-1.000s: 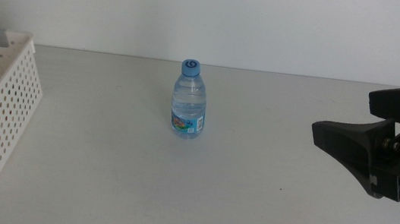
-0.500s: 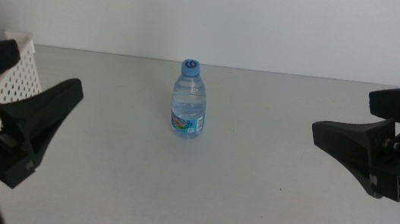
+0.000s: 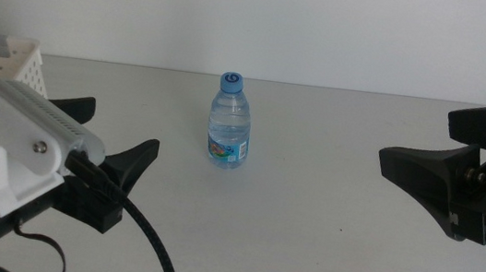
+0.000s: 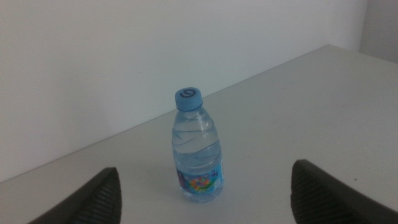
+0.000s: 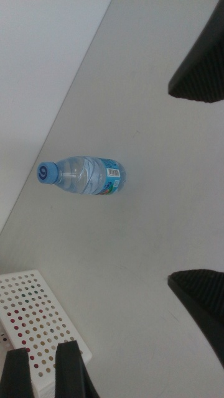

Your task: Use arms to grab the bottles and put them into the dustbin to the left of the table.

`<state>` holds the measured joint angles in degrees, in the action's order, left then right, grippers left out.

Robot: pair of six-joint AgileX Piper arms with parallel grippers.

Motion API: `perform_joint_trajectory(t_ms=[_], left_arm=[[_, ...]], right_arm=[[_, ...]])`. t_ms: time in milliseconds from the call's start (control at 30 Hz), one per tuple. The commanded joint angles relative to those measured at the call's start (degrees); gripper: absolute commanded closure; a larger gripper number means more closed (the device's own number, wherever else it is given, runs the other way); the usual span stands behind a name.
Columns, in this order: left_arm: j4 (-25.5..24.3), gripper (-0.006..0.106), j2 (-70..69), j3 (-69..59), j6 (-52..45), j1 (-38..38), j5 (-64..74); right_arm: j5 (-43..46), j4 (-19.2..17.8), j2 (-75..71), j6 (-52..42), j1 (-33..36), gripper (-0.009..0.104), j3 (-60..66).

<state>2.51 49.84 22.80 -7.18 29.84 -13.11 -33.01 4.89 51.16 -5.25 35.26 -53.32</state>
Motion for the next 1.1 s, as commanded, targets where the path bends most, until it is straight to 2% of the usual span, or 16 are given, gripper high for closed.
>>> perform_joint_trajectory(t_ms=[0, 133, 433, 867, 1067], left_arm=[[-3.23, 0.007, 3.1, -1.11, 4.66, 0.4, -13.35], [-6.49, 0.007, 8.94, -3.89, 9.19, 0.4, -25.46], [-6.25, 0.007, 16.9, -4.13, 9.57, 0.4, -32.43], [-0.87, 0.007, 17.91, -3.97, 9.66, 0.32, -32.61], [1.55, 0.007, 22.43, 0.45, 8.54, 0.27, -32.15]], right_arm=[[3.85, -0.53, -0.55, -0.26, 0.18, 0.024, -2.18], [3.85, -0.53, -0.55, -0.26, 0.18, 0.024, -2.18], [3.85, -0.53, -0.55, -0.26, 0.18, 0.024, -2.18], [3.85, -0.53, -0.55, -0.26, 0.18, 0.024, -2.18], [3.85, -0.53, -0.55, -0.26, 0.18, 0.024, -2.18]])
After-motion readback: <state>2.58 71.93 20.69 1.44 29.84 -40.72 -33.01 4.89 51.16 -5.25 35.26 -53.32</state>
